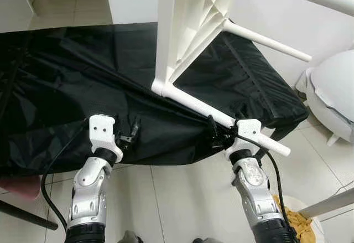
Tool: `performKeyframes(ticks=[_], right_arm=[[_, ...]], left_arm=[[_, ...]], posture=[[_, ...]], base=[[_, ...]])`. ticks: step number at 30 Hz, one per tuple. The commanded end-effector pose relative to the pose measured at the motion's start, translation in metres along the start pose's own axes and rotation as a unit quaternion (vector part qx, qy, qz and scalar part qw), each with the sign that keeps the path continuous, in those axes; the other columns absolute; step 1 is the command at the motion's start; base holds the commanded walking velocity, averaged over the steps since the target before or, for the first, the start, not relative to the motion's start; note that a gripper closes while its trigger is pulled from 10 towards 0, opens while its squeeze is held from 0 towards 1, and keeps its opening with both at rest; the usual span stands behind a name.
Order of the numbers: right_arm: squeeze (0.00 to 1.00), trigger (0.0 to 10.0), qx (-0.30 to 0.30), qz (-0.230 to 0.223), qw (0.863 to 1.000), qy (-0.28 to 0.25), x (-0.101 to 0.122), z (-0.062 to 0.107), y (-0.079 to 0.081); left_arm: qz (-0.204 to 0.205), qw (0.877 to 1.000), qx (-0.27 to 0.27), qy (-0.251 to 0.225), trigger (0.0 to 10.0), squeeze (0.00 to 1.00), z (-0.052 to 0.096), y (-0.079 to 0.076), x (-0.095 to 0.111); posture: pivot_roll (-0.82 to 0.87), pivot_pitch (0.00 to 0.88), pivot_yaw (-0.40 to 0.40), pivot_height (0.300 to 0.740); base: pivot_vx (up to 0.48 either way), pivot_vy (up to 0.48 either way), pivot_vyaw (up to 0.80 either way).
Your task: Building children table
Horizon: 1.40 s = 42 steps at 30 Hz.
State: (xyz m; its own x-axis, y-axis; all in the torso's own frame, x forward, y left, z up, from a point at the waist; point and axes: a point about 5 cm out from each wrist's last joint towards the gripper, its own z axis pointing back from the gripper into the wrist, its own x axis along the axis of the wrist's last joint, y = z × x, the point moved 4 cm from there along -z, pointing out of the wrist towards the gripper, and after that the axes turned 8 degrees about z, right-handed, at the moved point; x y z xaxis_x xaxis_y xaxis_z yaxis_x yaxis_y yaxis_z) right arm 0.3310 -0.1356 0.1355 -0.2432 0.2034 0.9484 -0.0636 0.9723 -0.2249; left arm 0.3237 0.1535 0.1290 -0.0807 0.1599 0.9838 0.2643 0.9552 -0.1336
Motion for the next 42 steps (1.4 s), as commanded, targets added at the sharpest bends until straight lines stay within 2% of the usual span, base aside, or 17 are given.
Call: performKeyframes(ticks=[1,9,12,23,24,25,26,29,34,35,38,42], right_arm=[[0.00,10.0,-0.002,0.004,1.000,0.004,-0.001,0.003,-0.001],[0.00,10.0,-0.014,0.013,1.000,-0.015,0.008,-0.004,-0.015],[0.00,10.0,-0.026,0.022,0.999,-0.020,0.012,-0.011,-0.026],[0.00,10.0,-0.022,0.025,0.999,-0.028,0.016,-0.012,-0.029],[0.00,10.0,-0.019,0.015,0.999,-0.031,0.017,-0.011,-0.028],[0.00,10.0,-0.019,0.015,0.999,-0.031,0.017,-0.011,-0.028],[1.00,10.0,-0.014,0.003,0.999,-0.034,0.018,-0.010,-0.026],[1.00,10.0,-0.006,-0.007,0.999,-0.040,0.020,-0.010,-0.024],[1.00,10.0,0.001,0.003,0.999,-0.045,0.023,-0.011,-0.022],[0.00,10.0,0.003,0.007,0.999,-0.044,0.023,-0.012,-0.022],[0.00,10.0,0.008,0.012,0.999,-0.042,0.022,-0.015,-0.023],[0.00,10.0,0.011,0.014,0.999,-0.044,0.023,-0.016,-0.023]], left_arm=[[-0.003,0.997,0.075,-0.002,10.0,0.00,0.004,0.014,0.000],[-0.021,0.997,0.067,-0.020,10.0,0.00,-0.002,0.012,0.016],[-0.028,0.998,0.047,-0.028,10.0,0.00,-0.006,0.012,0.026],[-0.016,0.999,0.007,-0.030,10.0,0.00,-0.011,0.010,0.033],[-0.009,0.999,0.009,-0.033,10.0,0.38,-0.010,0.010,0.033],[-0.009,0.999,0.009,-0.033,10.0,0.38,-0.010,0.010,0.033],[0.004,0.999,0.009,-0.037,10.0,1.00,-0.009,0.009,0.033],[0.006,0.999,0.010,-0.038,10.0,1.00,-0.008,0.009,0.034],[-0.009,0.999,0.013,-0.038,10.0,1.00,-0.011,0.009,0.037],[-0.014,0.999,0.008,-0.038,10.0,0.00,-0.014,0.008,0.040],[-0.029,0.999,-0.022,-0.031,10.0,0.00,-0.028,0.003,0.046],[-0.033,0.998,-0.046,-0.031,10.0,0.00,-0.038,-0.003,0.052]], posture=[[0.00,0.100,0.024,0.740],[0.01,0.110,0.021,0.740],[0.01,0.111,0.020,0.740],[0.00,0.108,0.017,0.740],[0.00,0.107,0.017,0.740],[0.00,0.107,0.017,0.740],[0.00,0.107,0.016,0.740],[0.00,0.107,0.011,0.740],[0.00,0.106,0.004,0.740],[0.01,0.106,0.001,0.740],[0.01,0.105,-0.002,0.740],[0.00,0.101,0.001,0.740]], base=[[0.000,0.000,0.00],[0.000,0.000,0.00],[0.000,0.000,0.00],[0.000,0.000,0.00],[0.000,0.000,0.00],[0.000,0.000,0.00],[0.000,0.000,0.00],[0.000,0.000,0.00],[0.000,0.000,0.00],[0.000,0.000,0.00],[0.000,0.000,0.00],[0.000,0.000,0.00]])
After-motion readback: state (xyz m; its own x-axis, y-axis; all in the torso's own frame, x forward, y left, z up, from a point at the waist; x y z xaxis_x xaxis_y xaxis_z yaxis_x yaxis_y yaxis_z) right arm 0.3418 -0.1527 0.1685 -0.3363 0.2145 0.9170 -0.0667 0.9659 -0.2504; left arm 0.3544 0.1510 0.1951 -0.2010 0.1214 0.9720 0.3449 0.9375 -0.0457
